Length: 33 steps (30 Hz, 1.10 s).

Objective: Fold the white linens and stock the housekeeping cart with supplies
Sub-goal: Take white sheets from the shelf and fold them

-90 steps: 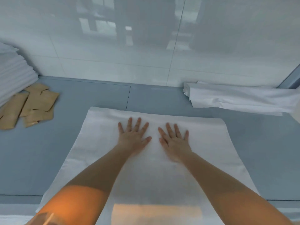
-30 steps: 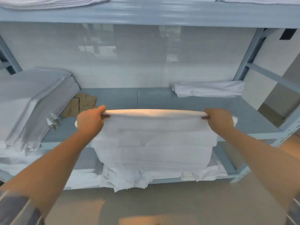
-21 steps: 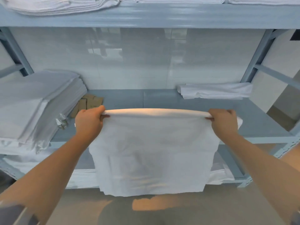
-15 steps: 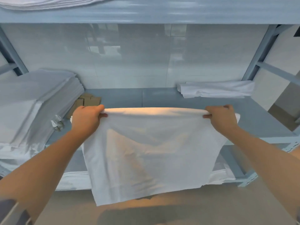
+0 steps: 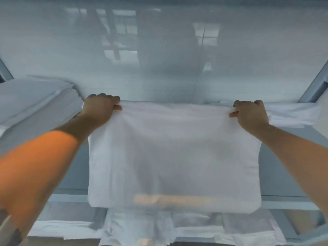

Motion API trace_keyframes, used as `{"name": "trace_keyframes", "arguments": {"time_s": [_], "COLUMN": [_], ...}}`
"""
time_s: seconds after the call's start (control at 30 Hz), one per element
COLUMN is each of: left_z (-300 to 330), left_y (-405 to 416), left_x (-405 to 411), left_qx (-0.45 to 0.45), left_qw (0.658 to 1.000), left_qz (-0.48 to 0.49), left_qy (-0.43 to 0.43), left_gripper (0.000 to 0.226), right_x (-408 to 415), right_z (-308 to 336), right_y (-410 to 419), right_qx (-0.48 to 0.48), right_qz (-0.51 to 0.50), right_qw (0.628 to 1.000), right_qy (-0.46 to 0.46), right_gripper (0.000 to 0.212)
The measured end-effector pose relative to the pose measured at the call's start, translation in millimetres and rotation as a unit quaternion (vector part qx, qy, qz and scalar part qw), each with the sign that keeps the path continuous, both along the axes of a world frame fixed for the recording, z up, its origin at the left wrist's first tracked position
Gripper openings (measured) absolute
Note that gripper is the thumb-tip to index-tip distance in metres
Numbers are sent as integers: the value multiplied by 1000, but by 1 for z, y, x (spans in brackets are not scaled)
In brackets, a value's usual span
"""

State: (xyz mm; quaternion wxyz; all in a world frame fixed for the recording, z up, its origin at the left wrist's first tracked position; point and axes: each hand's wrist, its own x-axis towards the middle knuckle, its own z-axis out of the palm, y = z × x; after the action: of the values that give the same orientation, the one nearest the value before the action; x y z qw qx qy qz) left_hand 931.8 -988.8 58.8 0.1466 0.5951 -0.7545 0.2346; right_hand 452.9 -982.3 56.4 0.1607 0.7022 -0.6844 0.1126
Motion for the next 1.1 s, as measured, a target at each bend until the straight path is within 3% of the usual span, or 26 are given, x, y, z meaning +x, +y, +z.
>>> {"name": "trace_keyframes", "arguments": {"time_s": [0.13,0.27,0.47,0.6,0.7,0.8,0.83,0.9,0.97,1.1], "left_z": [-44,-105,-173,-207,-231,-236,-238,-246,-253,-245], "left_y": [-55,-98,-162,-191,-192,-174,-167,-152,-146,-142], "left_x": [-3,0,5,-9,-28,-64,-77,-96,-101,-102], "left_qx": [0,-3,-3,47,70,103,143,236,273,275], "left_qw": [999,998,998,993,984,972,966,954,947,946], "left_qz": [37,47,17,92,161,114,107,118,125,131], "left_qy": [-35,-38,-61,-57,19,177,190,144,113,111], "left_gripper": [22,21,14,14,33,36,43,67,79,79], "right_x": [-6,-5,-6,3,6,8,11,29,60,116], "right_z": [-50,-109,-171,-206,-228,-225,-222,-219,-224,-245], "right_y": [-57,-98,-154,-189,-198,-195,-192,-181,-157,-112], "right_qx": [-23,-27,-20,24,40,42,37,20,27,198], "right_qz": [5,10,28,-10,-39,-61,-64,-56,-33,-4], "right_qw": [999,1000,998,996,994,992,992,996,999,977], "right_qy": [-43,-8,49,90,98,103,104,67,-15,-83], "right_gripper": [3,17,18,24,28,29,28,35,49,71]}}
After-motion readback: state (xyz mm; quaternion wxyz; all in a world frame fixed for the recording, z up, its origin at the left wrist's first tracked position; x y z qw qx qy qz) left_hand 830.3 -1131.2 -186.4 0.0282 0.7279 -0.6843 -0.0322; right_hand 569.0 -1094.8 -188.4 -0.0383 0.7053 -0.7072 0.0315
